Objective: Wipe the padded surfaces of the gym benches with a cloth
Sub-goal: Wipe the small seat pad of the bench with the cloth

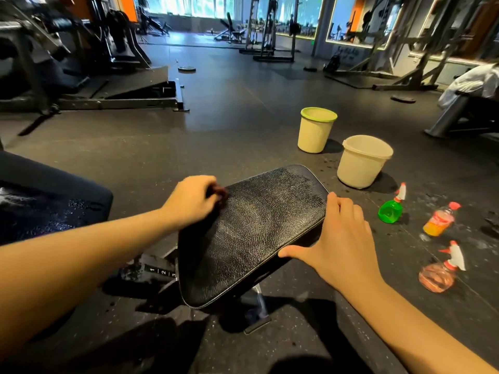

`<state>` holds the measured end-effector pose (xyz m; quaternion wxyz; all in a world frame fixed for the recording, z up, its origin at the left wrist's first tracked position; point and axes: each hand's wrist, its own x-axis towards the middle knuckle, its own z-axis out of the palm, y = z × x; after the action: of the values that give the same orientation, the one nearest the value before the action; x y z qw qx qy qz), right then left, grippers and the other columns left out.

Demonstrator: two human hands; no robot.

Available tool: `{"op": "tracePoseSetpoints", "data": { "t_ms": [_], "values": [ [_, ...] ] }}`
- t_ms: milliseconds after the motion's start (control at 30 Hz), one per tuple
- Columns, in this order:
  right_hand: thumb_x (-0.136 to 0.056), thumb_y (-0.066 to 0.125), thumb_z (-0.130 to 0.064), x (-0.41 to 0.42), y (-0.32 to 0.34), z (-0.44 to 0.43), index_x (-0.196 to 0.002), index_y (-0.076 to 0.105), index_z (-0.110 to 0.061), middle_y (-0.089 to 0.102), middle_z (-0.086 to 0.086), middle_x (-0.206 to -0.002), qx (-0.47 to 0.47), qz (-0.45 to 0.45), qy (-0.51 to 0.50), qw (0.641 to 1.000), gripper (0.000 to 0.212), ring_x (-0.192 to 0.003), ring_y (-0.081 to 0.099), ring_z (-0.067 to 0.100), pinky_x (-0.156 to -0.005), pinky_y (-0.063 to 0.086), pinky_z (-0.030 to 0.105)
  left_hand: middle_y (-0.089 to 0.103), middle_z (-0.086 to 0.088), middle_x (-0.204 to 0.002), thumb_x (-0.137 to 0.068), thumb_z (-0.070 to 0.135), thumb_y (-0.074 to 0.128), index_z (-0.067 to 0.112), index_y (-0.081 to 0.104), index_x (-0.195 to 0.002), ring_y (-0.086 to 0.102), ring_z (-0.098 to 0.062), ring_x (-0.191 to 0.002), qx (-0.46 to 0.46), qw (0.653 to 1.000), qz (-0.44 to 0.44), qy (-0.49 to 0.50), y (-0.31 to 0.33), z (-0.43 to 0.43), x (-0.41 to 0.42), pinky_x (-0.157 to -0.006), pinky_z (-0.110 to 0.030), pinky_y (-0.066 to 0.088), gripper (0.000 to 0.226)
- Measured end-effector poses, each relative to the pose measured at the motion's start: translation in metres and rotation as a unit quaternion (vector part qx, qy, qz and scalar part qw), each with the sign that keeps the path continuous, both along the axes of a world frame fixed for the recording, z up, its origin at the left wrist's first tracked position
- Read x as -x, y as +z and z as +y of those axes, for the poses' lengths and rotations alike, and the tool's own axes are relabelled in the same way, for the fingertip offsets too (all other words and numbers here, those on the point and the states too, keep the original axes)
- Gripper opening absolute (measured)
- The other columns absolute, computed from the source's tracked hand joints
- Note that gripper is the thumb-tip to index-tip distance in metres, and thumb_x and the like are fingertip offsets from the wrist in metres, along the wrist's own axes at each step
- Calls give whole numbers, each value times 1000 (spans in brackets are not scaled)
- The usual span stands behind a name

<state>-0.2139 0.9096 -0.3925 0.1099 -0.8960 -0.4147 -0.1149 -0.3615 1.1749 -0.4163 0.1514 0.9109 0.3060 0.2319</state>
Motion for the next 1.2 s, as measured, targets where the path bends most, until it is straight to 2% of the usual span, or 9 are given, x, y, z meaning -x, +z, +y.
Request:
{"op": "tracePoseSetpoints", "data": {
  "t_ms": [133,233,433,500,567,667,833,1067,1200],
  "values": [
    [-45,42,-102,1,-4,-5,-156,24,-5,42,8,-146,-9,6,-3,1000,149,-131,39,29,-105,42,45,72,0,-103,-86,10,68,17,71,-105,65,-24,-100,-7,990,-88,-114,17,-75,-43,-89,-32,47,21],
    [-44,44,-99,-1,-5,-5,-156,24,-5,41,7,-146,-27,19,4,999,147,-130,38,28,-105,42,45,66,8,-105,-91,10,66,19,69,-115,62,-11,-99,-18,955,-33,-293,4,-97,11,-91,-21,44,25],
    [-46,57,-95,0,-2,-3,-156,24,-6,40,7,-145,-25,24,7,999,146,-129,37,28,-105,42,43,73,-7,-97,-91,16,66,17,68,-92,67,-35,-100,27,998,-34,51,-4,-13,3,-78,-35,45,2],
    [-47,57,-96,1,-2,-4,-156,24,-6,40,7,-145,-21,22,6,999,146,-130,37,28,-105,42,44,73,-5,-101,-89,14,66,17,70,-97,66,-32,-102,28,997,-72,11,7,-49,-31,-86,-38,49,10],
    [-48,60,-94,0,-3,-5,-156,24,-5,40,8,-145,-24,20,7,999,145,-129,37,29,-105,42,45,70,2,-104,-87,9,65,19,71,-107,64,-19,-101,11,983,-101,-151,13,-101,-28,-92,-32,48,23],
    [-50,66,-91,0,-3,-6,-157,21,-6,38,8,-147,-22,30,13,999,144,-131,36,28,-107,41,44,63,13,-107,-90,7,65,19,68,-117,59,-10,-102,-26,956,-51,-289,0,-101,15,-95,-20,42,30],
    [-50,62,-92,3,0,-3,-157,20,-5,37,9,-148,-19,30,12,999,144,-133,34,29,-108,40,43,73,-6,-105,-90,22,61,17,70,-101,67,-35,-106,27,999,-11,41,-4,-8,21,-88,-39,49,16],
    [-52,58,-94,3,-5,-6,-158,19,-4,36,8,-150,-24,25,14,999,144,-131,35,29,-105,42,41,67,2,-105,-89,12,62,17,69,-113,60,-13,-100,-9,968,-91,-235,16,-116,-45,-89,-25,45,26],
    [-52,55,-94,3,-5,-5,-157,19,-3,36,10,-150,-23,16,16,999,144,-133,35,30,-106,43,42,73,-4,-108,-92,16,58,18,72,-105,65,-29,-107,36,996,-79,0,21,-34,-53,-91,-35,48,20]
  ]
}}
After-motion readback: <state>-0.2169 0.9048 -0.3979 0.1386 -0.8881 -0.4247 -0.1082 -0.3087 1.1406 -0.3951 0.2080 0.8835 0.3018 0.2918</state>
